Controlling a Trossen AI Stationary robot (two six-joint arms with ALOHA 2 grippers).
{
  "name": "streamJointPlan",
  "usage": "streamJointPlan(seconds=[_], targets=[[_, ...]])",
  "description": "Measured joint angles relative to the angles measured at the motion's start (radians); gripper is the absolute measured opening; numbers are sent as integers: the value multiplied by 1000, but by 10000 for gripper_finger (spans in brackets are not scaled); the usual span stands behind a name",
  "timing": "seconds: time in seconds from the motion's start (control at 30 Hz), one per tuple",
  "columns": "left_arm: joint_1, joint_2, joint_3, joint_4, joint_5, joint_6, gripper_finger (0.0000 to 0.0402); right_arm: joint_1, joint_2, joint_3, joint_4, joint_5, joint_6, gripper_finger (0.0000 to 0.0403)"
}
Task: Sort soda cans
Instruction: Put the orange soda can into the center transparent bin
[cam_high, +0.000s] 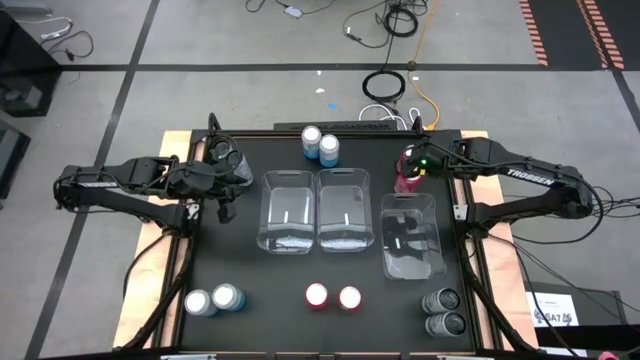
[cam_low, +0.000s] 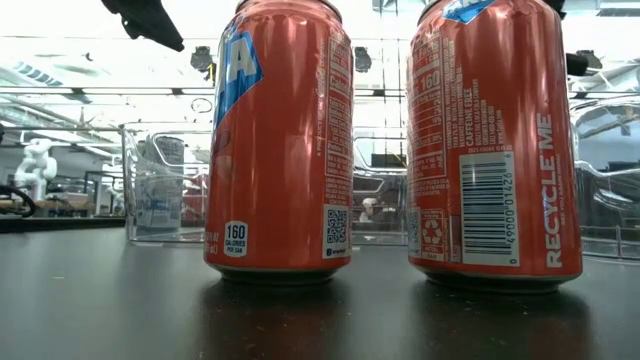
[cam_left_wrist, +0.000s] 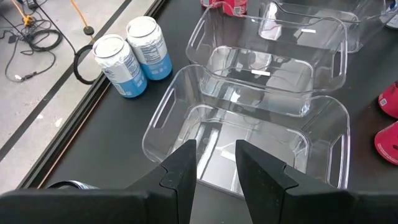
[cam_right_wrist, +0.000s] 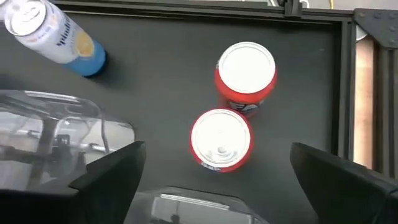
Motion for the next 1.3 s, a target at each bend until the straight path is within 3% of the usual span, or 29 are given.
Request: streamJointPlan(seconds=[0.5, 0.7, 0.87, 1.3], targets=[[0, 0, 0, -5, 0, 8, 123, -16, 25, 1, 84, 31, 46, 396], [0, 0, 0, -5, -1, 27, 123, -96, 134, 1, 78, -75, -24, 396], [0, 0, 1, 2, -6, 49, 123, -147, 212, 1, 64, -81, -49, 396], [0, 0, 1, -1, -7, 26, 123, -219, 293, -51, 60, -218, -85, 396]])
